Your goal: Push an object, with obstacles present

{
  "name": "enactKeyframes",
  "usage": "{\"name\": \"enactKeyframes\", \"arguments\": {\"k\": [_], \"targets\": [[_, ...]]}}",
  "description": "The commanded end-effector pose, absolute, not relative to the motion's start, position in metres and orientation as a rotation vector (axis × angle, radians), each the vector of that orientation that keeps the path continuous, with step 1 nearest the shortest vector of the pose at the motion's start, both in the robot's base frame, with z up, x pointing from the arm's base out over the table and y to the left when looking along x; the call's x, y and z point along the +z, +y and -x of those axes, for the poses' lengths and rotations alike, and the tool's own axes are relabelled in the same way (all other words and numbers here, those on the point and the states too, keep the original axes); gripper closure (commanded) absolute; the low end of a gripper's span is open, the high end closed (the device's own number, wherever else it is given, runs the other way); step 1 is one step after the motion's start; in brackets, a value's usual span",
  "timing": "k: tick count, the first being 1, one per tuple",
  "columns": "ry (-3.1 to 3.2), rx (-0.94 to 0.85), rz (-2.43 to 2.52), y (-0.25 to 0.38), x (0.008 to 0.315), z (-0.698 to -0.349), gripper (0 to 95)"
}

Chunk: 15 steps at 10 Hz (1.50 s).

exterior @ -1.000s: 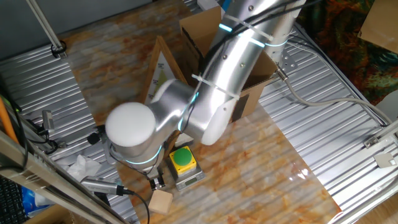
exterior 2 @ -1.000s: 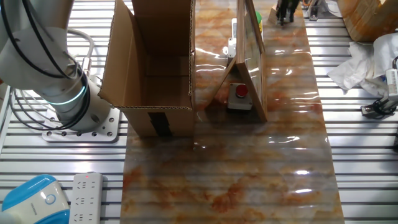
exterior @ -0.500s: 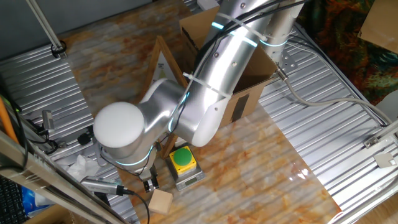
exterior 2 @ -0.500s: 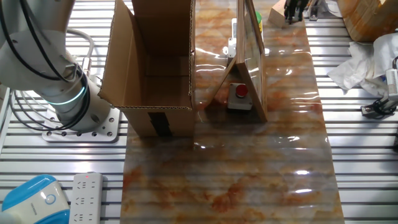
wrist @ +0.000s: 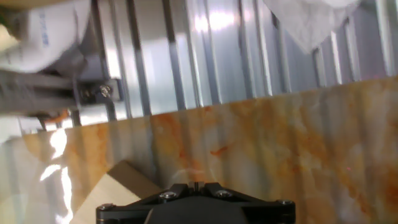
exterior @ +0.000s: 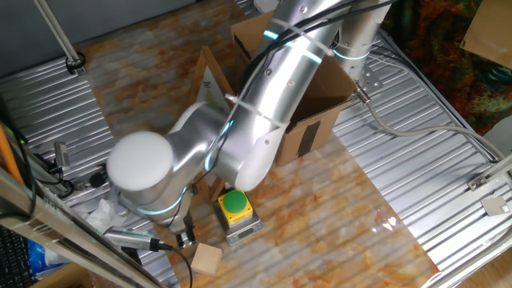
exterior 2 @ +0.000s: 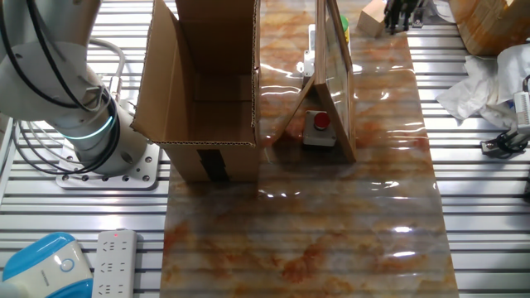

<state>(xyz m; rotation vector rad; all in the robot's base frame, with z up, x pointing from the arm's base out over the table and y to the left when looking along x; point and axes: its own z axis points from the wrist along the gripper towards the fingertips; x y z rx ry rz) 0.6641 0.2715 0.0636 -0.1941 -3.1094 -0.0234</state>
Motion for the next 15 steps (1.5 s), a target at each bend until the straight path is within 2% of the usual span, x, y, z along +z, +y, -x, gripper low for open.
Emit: {"name": "enactKeyframes", "arguments": {"k": [1, 15], "targets": [[-3.113, -0.032, 0.199, 0.2734, 0.0636, -0.6667, 95.0], [-3.124, -0.032, 0.234, 0.2823, 0.0590, -0.6655, 95.0]]}}
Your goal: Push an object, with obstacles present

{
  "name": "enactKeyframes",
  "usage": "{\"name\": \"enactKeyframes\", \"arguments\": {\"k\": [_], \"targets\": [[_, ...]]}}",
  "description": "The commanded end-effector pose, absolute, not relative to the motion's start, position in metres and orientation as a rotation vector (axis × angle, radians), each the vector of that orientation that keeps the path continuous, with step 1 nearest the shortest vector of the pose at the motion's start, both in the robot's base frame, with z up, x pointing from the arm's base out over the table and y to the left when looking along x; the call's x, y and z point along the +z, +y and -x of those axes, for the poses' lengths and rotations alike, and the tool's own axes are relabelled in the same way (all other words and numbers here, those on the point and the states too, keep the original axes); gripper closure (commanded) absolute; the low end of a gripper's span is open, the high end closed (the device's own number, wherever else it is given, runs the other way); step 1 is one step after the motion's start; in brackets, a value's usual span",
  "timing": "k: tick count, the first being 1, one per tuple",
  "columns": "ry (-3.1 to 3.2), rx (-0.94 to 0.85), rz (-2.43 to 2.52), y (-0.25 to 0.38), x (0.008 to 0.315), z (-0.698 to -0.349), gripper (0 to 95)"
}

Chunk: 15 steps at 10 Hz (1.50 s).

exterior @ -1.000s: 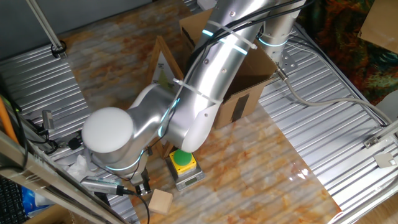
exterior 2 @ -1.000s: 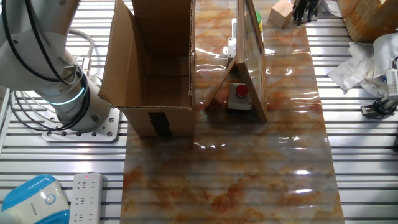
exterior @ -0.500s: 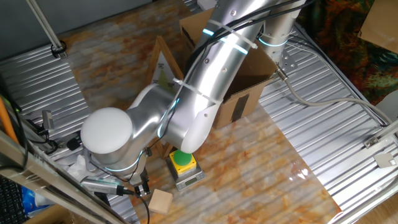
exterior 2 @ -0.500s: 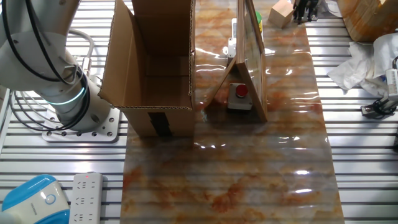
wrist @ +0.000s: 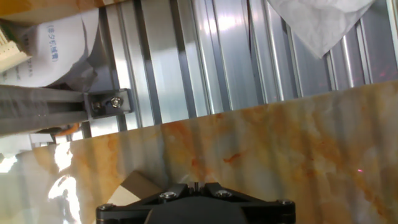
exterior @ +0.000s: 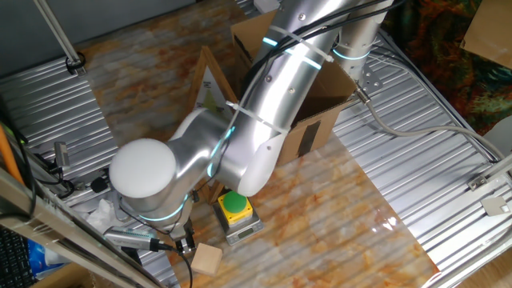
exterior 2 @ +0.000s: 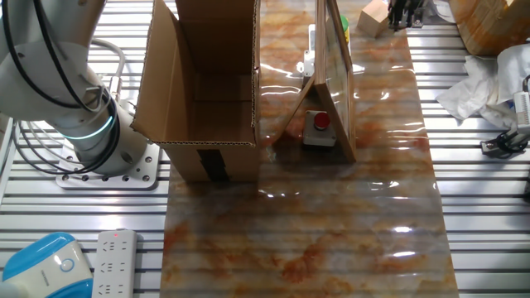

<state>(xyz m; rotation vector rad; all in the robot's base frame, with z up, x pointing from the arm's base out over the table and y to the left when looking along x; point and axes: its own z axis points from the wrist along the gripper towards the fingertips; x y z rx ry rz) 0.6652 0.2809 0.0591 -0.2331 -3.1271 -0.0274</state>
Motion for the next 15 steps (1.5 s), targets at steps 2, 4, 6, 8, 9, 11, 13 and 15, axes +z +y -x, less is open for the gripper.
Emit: {"name": "enactKeyframes", "arguments": {"k": [2, 4, 6, 8, 9, 11, 13, 15], "targets": [[-3.126, -0.030, 0.237, 0.2834, 0.0571, -0.6637, 95.0], [-3.126, -0.027, 0.237, 0.2830, 0.0565, -0.6632, 95.0], [-3.126, -0.025, 0.237, 0.2823, 0.0556, -0.6625, 95.0], [-3.127, -0.017, 0.228, 0.2790, 0.0513, -0.6592, 95.0], [-3.126, -0.013, 0.228, 0.2788, 0.0511, -0.6590, 95.0], [-3.126, -0.014, 0.227, 0.2789, 0.0512, -0.6591, 95.0], [-3.125, -0.015, 0.224, 0.2789, 0.0512, -0.6591, 95.0], [-3.123, -0.015, 0.236, 0.2789, 0.0512, -0.6591, 95.0]]}}
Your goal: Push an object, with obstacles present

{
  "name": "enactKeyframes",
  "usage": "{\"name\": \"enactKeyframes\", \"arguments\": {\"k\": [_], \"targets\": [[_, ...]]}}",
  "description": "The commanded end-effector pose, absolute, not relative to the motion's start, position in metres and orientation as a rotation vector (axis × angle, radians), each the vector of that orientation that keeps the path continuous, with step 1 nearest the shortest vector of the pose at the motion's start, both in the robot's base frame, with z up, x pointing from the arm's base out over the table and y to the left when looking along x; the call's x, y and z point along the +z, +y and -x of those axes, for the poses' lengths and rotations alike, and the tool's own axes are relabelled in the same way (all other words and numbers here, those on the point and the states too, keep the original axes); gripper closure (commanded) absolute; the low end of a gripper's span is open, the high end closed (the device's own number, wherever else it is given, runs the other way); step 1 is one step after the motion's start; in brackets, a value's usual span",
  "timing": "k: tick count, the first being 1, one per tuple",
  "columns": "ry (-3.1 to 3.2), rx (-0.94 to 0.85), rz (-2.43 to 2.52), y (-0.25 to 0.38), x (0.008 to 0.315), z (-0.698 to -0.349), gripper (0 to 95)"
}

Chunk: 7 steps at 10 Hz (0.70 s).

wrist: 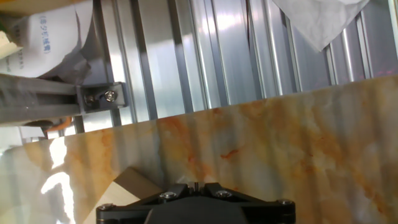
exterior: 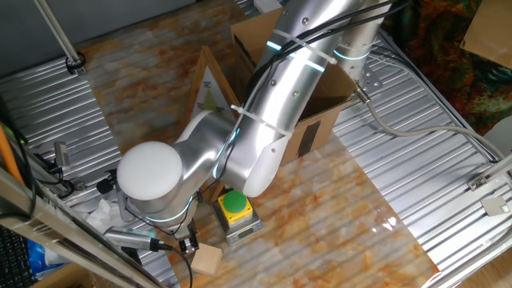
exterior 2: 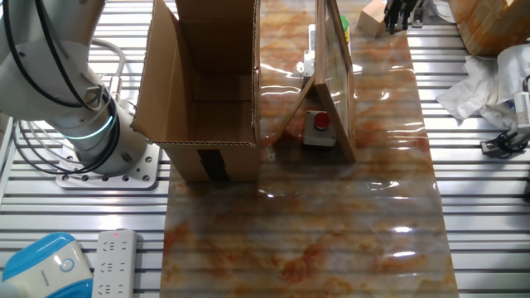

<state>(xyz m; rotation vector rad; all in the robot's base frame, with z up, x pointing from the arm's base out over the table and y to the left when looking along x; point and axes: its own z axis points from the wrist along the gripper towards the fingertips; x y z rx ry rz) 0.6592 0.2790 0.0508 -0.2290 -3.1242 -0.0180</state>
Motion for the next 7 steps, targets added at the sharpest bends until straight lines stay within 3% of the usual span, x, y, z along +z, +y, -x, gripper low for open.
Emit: {"name": "enactKeyframes", "arguments": {"k": [1, 7], "targets": [[-3.122, -0.010, 0.243, 0.2789, 0.0512, -0.6591, 95.0], [-3.114, 0.042, 0.277, 0.2789, 0.0512, -0.6591, 95.0]]}}
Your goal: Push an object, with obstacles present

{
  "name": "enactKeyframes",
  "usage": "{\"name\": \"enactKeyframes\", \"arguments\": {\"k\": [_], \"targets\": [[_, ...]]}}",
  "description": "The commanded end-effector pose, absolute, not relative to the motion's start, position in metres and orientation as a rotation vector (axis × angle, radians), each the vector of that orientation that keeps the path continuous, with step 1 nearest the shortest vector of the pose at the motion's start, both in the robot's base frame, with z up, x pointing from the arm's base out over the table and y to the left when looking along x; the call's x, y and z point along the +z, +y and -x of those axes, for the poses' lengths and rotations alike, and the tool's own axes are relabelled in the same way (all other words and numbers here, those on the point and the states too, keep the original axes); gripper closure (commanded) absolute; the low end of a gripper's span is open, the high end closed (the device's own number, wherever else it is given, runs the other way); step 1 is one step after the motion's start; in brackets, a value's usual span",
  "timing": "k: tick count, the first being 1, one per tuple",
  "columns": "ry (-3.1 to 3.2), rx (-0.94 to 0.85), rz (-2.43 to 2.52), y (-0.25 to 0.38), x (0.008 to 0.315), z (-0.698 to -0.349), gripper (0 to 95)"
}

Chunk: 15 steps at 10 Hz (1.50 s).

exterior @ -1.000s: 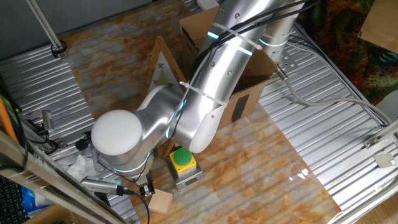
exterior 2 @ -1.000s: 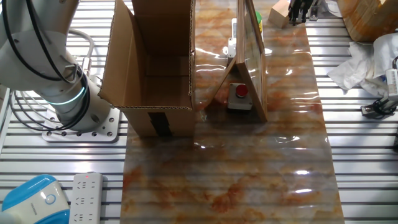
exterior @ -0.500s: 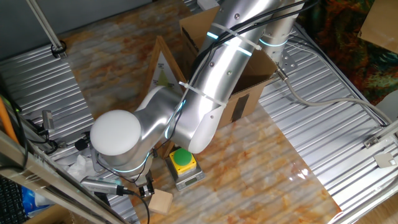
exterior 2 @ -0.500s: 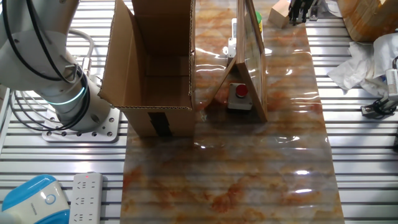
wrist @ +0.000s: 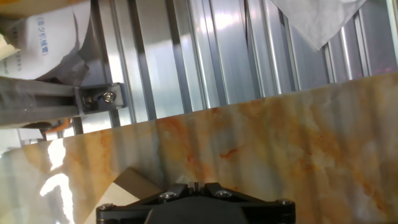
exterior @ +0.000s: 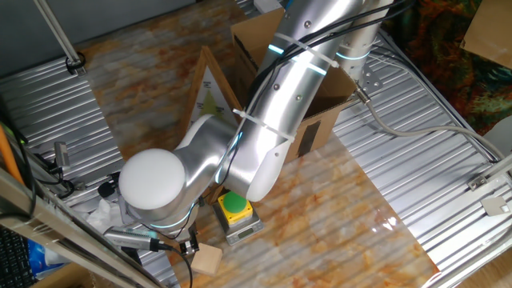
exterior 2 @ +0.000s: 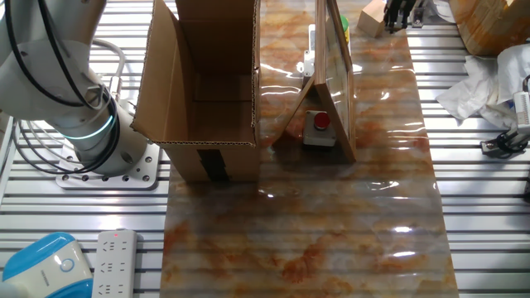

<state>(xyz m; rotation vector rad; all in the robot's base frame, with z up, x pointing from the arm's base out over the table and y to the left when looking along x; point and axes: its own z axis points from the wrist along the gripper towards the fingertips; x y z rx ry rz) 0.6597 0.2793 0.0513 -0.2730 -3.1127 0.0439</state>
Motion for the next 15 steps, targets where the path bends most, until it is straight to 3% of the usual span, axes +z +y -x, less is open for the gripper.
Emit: {"name": "enactKeyframes", "arguments": {"k": [1, 15], "targets": [[-3.114, 0.041, 0.278, 0.2789, 0.0512, -0.6591, 95.0], [-3.143, -0.124, 0.350, 0.2789, 0.0512, -0.6591, 95.0]]}}
